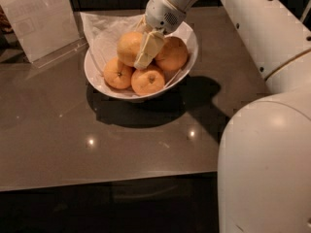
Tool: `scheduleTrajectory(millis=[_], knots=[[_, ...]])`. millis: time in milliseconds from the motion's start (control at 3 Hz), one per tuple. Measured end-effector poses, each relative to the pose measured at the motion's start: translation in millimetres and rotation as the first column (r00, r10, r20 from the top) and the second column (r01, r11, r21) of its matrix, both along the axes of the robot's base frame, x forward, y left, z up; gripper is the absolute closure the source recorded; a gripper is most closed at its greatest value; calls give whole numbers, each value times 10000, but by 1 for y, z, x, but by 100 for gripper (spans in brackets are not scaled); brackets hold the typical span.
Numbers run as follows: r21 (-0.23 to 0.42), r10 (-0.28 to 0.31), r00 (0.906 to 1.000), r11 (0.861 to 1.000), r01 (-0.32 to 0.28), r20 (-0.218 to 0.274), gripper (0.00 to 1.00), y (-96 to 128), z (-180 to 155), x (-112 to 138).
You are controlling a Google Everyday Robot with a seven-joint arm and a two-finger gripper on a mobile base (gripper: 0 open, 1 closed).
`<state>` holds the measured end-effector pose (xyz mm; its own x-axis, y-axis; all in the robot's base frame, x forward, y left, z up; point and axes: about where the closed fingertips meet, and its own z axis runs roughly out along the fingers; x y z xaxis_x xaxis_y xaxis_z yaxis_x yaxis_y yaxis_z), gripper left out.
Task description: Pick orange from white bowl
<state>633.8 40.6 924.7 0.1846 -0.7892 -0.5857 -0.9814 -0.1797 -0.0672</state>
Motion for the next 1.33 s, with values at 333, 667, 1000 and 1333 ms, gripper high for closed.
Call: scheduleTrajectory(millis=[333,667,1000,1333], knots=[[0,0,10000,10000,0,0,65,0,0,0],[2,0,10000,10000,0,1,89,0,0,0],[322,23,10000,9995,-26,94,100,7,0,4],[969,237,9975,9948,-300,659,100,5,23,-9]])
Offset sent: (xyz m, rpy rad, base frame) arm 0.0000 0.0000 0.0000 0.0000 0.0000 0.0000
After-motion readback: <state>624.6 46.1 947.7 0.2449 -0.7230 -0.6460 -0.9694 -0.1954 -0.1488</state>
